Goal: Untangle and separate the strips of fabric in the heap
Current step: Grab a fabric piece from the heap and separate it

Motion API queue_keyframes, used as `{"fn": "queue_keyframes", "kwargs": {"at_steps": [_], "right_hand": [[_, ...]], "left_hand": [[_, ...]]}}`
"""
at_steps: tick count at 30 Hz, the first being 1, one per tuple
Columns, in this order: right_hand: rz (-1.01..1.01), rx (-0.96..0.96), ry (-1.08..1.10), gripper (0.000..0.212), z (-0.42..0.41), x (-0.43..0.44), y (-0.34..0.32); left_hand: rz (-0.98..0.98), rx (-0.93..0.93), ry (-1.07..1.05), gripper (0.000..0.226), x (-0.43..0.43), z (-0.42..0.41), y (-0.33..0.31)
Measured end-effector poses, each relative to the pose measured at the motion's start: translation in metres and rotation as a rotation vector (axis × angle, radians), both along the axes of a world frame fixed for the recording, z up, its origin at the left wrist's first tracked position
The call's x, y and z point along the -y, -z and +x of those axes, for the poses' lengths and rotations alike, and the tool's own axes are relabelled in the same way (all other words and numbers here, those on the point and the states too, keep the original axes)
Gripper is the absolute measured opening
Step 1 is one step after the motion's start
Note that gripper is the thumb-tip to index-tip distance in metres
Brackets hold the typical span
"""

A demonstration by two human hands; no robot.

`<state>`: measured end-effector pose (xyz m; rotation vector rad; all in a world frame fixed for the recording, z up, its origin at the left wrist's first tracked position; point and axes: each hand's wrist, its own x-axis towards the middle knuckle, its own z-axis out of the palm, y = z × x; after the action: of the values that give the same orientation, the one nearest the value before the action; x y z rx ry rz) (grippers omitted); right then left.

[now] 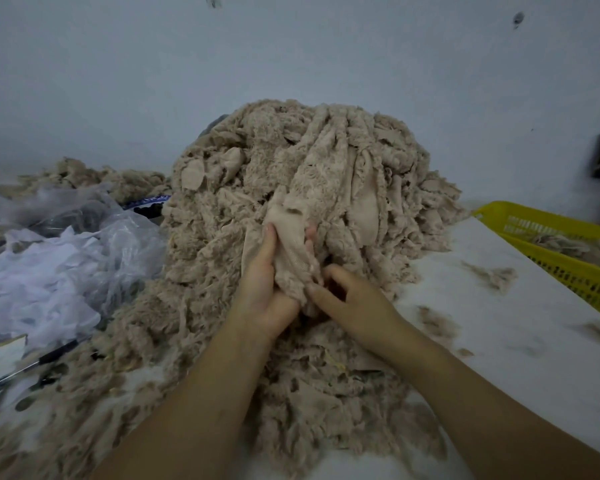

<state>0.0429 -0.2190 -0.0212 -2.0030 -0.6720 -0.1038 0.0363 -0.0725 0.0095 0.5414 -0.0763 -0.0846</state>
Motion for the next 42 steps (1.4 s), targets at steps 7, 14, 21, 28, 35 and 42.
{"fn": "queue_keyframes", "kwargs": {"at_steps": [7, 14, 21, 28, 35, 42], "right_hand": [[0.199, 0.06, 0.189, 0.026, 0.006, 0.014, -0.009], [0.23, 0.266, 0.298, 0.024, 0.001, 0.013, -0.022], [0.269, 0.141, 0.284, 0.022, 0.01, 0.027, -0.017], [-0.34, 0.302, 0.031, 0.041, 0.014, 0.013, 0.005], [-0.242, 0.444, 0.36, 0.006, 0.019, 0.019, -0.001], [-0.231, 0.498, 0.461, 0.023, 0.011, 0.02, -0.012]], "left_hand": [[0.084, 0.086, -0.072, 0.055, -0.001, 0.005, 0.004], [1.042, 0.211, -0.158, 0.059, 0.018, -0.003, 0.008], [1.274, 0.203, -0.084, 0.021, 0.016, -0.005, 0.015], [0.195, 0.012, 0.035, 0.068, -0.009, 0.001, 0.003], [0.411, 0.011, -0.122, 0.046, -0.01, 0.003, 0.005], [1.357, 0.273, -0.147, 0.02, 0.017, -0.008, 0.01]]}}
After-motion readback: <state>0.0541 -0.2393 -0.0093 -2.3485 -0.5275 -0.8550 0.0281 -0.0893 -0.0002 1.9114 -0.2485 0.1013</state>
